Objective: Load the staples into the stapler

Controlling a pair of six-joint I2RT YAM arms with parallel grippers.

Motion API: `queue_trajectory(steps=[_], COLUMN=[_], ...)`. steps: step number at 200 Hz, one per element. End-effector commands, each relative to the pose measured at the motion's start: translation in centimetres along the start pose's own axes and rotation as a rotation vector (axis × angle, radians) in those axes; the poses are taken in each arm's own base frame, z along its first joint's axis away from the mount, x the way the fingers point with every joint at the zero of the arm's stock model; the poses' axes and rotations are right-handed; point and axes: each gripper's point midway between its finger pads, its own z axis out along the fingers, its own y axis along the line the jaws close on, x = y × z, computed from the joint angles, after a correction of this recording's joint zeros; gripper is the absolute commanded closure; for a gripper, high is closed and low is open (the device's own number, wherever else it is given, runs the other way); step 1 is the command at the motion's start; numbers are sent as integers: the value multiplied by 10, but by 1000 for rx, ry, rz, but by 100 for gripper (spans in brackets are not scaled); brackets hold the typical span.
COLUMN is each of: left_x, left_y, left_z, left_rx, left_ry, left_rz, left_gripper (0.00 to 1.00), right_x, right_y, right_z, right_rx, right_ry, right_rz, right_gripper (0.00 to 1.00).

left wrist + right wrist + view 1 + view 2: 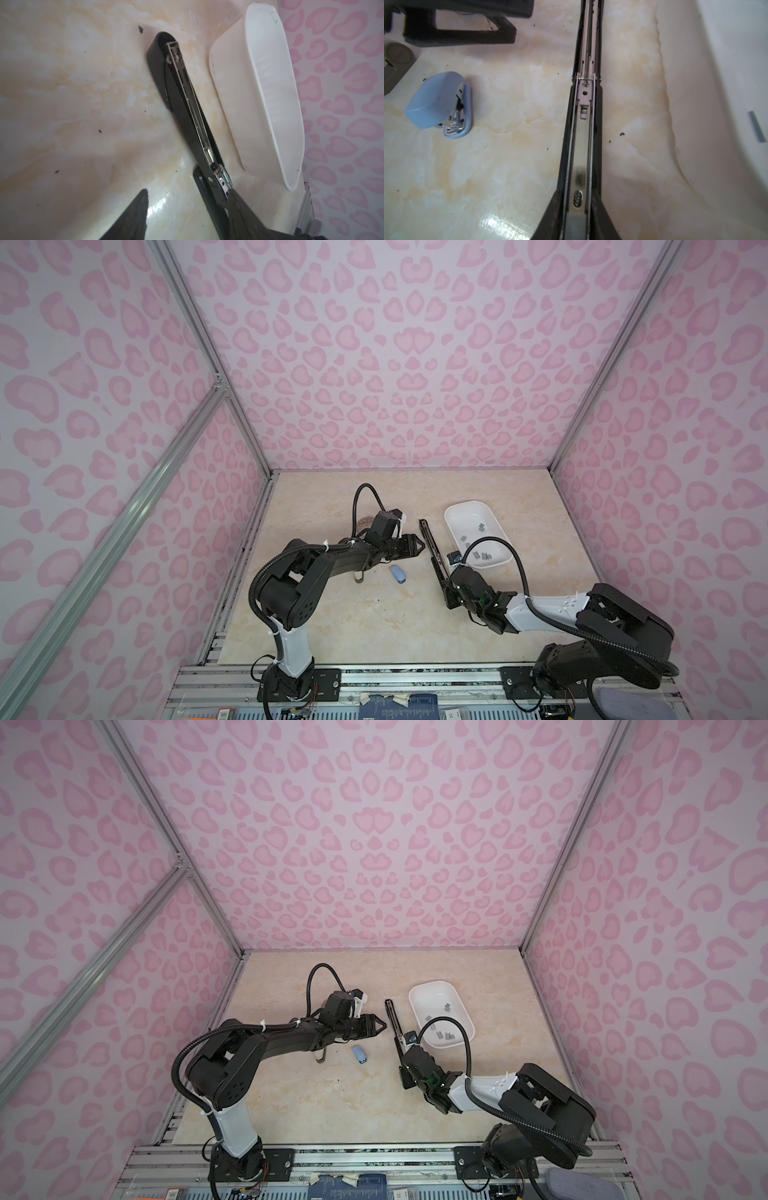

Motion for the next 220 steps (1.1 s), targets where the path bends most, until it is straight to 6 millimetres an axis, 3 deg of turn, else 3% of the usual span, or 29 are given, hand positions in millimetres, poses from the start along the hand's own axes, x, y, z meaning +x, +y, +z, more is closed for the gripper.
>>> queue_trajectory(steps=[1,44,74,118,167,197,220], left_x=[-2,0,-6,-50,-84,-85,-74], left_y=[-3,7,15,32,-11,-34,-51], left_z=[15,48,60,49,12,1,-8], left_rx=[28,35,26,36,113,163,191], left_ry=[35,85,80,-1,-113,-143,-159], left_rz=[-26,-72,-90,-92,74,158,222], left_gripper=[38,39,40,40,43,45,47], right_x=[-9,-11,-12,-3,-1,0,1], right_y=[11,21,28,31,36,40,40], right_z=[0,-1,-2,0,2,4,4], right_rx=[-55,-113,-142,-121,-117,-124,-127], right_ry=[-28,-47,-52,-35,-45,-50,-68], right_rz=[31,64,67,30,0,-28,-39], right_gripper=[79,82,86,90,89,88,87])
